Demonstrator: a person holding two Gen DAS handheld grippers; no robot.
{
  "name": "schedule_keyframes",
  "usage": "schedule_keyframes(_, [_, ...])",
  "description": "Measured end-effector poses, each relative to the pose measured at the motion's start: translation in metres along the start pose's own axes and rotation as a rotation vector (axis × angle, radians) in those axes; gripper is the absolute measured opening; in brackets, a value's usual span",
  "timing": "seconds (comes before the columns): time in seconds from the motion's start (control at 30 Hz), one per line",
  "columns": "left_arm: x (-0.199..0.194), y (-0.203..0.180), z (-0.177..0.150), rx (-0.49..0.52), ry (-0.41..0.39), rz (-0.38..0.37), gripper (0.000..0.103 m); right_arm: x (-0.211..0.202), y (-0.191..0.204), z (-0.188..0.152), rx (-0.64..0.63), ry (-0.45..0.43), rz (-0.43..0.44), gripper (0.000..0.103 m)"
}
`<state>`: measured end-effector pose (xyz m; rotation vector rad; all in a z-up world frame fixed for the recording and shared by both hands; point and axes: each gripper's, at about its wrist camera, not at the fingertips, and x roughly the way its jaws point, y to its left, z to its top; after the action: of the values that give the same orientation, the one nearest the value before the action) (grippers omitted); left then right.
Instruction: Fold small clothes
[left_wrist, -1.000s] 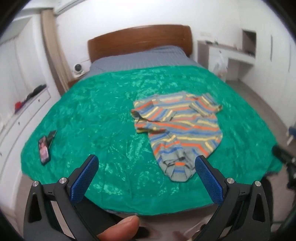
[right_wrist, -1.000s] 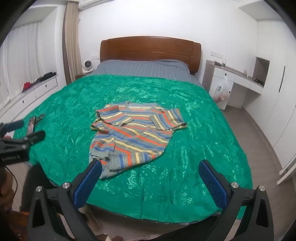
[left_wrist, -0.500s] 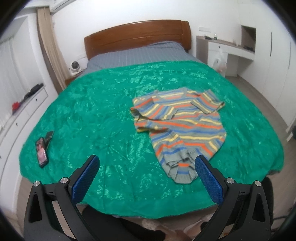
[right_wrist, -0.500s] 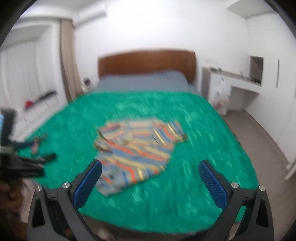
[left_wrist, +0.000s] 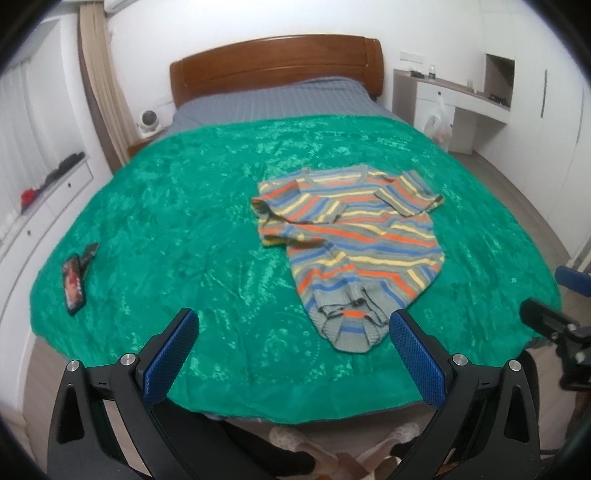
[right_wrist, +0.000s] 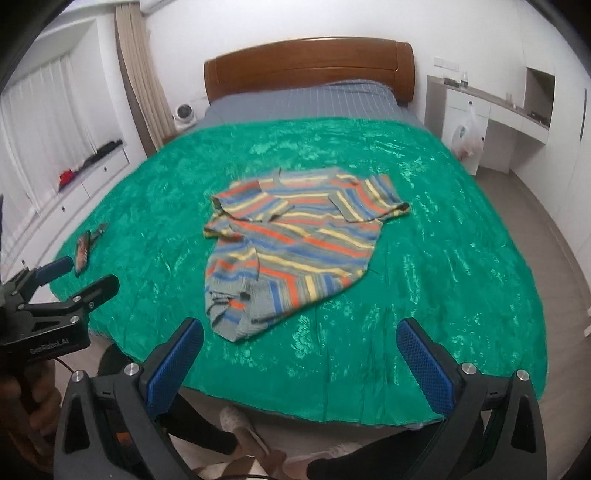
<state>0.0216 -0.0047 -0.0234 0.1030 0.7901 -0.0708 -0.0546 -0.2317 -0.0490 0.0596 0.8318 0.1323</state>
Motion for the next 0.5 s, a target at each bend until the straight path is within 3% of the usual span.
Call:
schedule_keyframes(0.4, [-0.005, -0.006, 0.000, 0.001, -0.020, -0.020, 0.103, -0.011, 0.014, 0.002, -0.052, -0.062, -0.007, 0.103])
schedule_keyframes(0.5, [-0.003, -0.006, -0.001, -0.005, -0.008, -0.053, 0.103, -0.010, 0.013, 0.000, -0.046, -0.053, -0.010, 0.103])
